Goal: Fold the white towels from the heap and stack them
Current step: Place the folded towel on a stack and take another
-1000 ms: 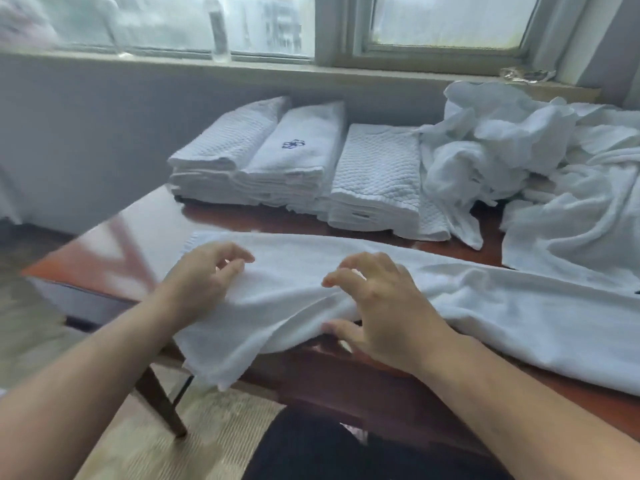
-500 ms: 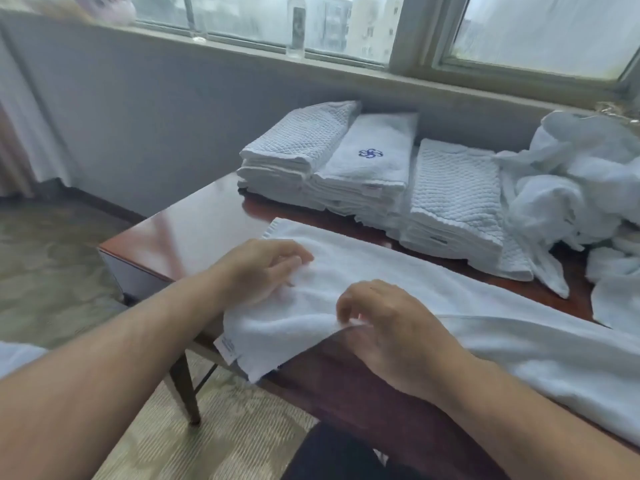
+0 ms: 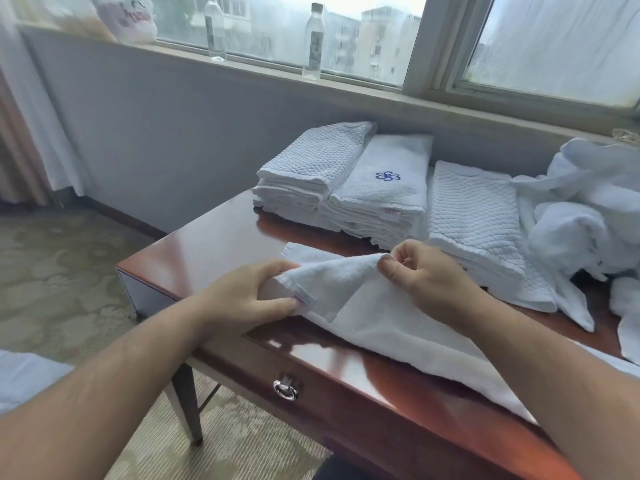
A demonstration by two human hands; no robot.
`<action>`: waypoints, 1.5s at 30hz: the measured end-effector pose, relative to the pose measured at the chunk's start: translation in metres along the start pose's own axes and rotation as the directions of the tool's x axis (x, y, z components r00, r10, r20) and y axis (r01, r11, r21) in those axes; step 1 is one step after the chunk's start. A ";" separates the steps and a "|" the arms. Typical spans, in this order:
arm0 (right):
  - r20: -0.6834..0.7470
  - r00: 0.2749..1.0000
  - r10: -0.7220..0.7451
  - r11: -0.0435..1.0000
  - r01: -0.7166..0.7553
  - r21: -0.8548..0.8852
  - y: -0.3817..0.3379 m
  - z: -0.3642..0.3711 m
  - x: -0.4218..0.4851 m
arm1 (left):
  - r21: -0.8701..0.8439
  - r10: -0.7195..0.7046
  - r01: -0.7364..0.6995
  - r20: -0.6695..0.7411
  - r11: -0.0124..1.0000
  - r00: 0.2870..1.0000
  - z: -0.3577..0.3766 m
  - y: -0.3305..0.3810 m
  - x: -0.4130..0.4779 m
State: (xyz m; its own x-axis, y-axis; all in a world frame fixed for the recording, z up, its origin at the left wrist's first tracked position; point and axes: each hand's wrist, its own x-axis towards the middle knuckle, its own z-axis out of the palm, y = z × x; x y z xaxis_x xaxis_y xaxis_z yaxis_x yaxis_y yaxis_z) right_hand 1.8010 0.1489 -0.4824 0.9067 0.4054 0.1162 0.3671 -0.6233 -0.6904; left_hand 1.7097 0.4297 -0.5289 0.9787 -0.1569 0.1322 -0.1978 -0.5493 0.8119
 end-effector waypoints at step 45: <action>-0.193 0.981 0.021 0.812 -0.130 -0.569 0.071 0.003 0.012 | 0.530 -0.360 0.617 -0.513 0.582 0.780 0.015 -0.002 0.045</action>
State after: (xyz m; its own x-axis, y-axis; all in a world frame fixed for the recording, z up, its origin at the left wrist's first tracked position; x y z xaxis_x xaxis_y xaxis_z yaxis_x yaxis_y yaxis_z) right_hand 1.8376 0.1117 -0.5323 0.9374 0.2553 0.2370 0.2986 -0.9392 -0.1695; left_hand 1.7529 0.4111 -0.5334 0.8622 0.4960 0.1026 0.4597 -0.8514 0.2525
